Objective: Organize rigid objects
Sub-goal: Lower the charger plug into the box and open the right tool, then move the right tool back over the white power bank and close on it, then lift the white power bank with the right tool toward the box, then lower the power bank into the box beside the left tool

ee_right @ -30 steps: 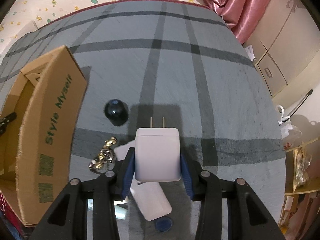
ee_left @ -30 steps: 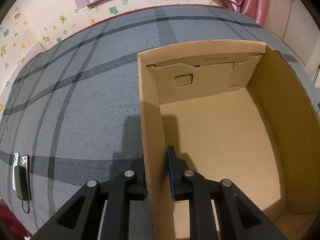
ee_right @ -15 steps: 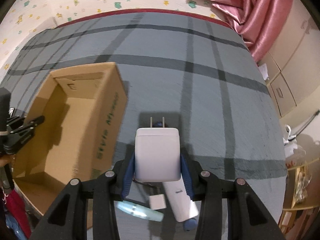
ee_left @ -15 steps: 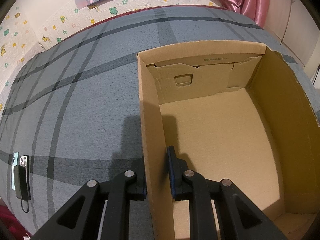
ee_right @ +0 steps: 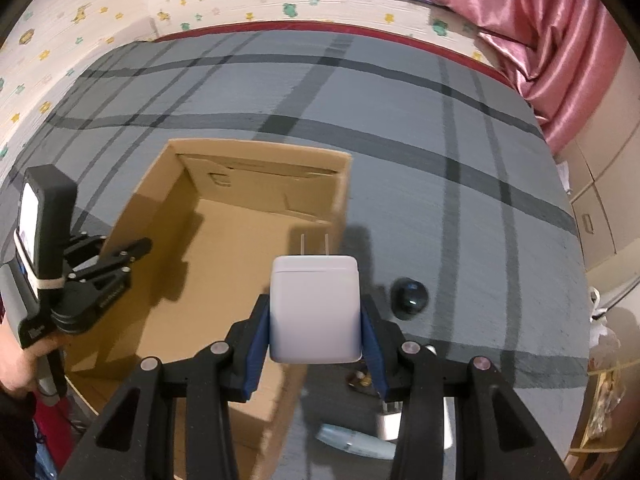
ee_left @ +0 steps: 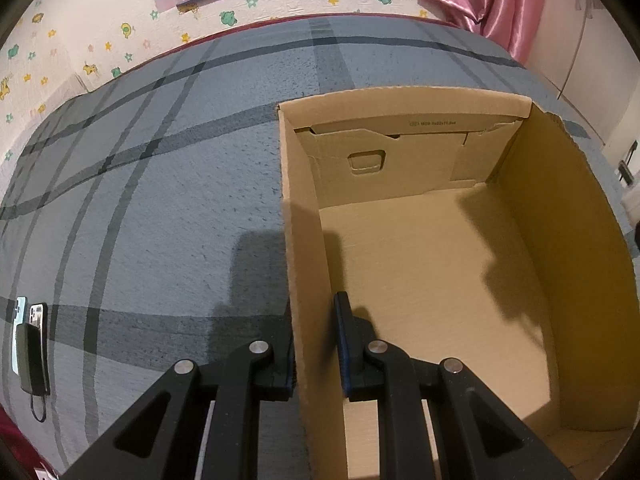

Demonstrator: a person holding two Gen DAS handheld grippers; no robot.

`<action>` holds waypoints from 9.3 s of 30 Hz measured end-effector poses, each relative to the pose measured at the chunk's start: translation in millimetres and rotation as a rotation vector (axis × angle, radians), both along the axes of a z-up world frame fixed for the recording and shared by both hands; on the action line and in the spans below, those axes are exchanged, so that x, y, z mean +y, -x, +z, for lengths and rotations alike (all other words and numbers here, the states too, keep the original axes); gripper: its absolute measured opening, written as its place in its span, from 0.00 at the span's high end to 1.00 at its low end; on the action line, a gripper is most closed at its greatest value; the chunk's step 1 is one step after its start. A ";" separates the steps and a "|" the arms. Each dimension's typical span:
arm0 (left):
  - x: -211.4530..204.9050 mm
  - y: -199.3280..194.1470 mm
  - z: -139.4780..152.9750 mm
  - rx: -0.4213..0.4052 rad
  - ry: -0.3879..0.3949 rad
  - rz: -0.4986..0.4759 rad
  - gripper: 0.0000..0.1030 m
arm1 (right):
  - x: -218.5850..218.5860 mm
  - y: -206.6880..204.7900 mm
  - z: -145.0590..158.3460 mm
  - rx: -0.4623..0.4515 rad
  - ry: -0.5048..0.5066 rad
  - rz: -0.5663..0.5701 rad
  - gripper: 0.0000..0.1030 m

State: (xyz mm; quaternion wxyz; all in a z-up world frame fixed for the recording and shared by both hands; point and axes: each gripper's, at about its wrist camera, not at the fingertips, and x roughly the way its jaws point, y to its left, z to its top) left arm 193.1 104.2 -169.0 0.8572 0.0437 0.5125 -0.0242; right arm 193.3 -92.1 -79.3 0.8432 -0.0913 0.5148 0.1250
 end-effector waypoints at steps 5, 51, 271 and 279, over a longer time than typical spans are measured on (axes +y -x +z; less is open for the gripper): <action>1.0 1.3 -0.2 -0.001 0.014 0.003 0.84 | 25.9 -3.4 -5.0 0.011 -0.002 0.032 0.56; -2.1 2.0 -3.0 0.003 0.006 0.012 0.84 | 92.1 -40.3 -120.9 0.281 0.011 0.006 0.49; -6.9 5.0 -2.1 0.000 -0.030 0.012 0.85 | 72.3 2.0 2.5 0.064 -0.071 0.138 0.84; -8.3 5.6 -2.0 -0.002 -0.038 0.011 0.85 | 90.1 -9.3 -36.6 0.147 -0.066 0.138 0.84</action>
